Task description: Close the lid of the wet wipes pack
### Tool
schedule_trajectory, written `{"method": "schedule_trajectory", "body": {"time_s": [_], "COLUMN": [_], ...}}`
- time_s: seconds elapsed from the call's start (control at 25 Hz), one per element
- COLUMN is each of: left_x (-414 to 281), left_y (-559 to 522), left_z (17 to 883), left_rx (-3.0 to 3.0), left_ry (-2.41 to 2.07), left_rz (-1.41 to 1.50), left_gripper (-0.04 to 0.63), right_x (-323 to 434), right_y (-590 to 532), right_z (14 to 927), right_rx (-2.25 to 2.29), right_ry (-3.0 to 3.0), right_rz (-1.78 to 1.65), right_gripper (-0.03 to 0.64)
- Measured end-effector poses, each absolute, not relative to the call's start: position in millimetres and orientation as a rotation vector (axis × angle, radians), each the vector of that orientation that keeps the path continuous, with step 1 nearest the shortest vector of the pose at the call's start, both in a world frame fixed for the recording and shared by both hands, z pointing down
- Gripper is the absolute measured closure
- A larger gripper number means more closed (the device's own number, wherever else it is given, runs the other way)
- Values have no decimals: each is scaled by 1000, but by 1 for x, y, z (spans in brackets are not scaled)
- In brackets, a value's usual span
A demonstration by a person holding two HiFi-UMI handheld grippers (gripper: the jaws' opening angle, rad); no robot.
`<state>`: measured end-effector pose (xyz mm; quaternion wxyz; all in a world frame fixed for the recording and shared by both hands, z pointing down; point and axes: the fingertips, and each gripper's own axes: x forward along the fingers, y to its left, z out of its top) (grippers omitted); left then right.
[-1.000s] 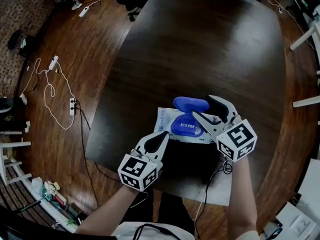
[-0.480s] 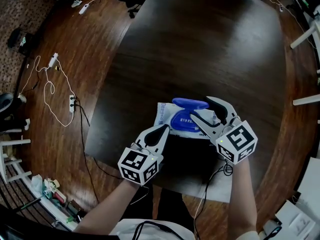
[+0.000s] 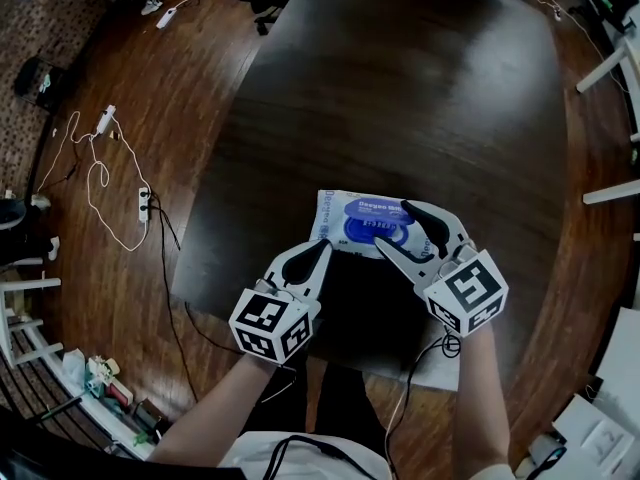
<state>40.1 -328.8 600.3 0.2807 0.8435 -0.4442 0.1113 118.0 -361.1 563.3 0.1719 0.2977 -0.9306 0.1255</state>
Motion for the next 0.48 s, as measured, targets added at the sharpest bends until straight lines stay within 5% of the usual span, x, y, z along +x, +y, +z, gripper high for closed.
{"method": "schedule_trajectory", "body": {"time_s": [0.48], "left_x": [35], "left_y": [-310], "left_z": [591], "left_rx": [2289], "left_ry": [-1188], "left_rz": [283], "left_gripper": [598], "right_x": [108], "right_y": [-335], "right_z": [582], "right_rx": [837], "right_ry": [-2590], "right_rz": [337], "right_gripper": [365]}}
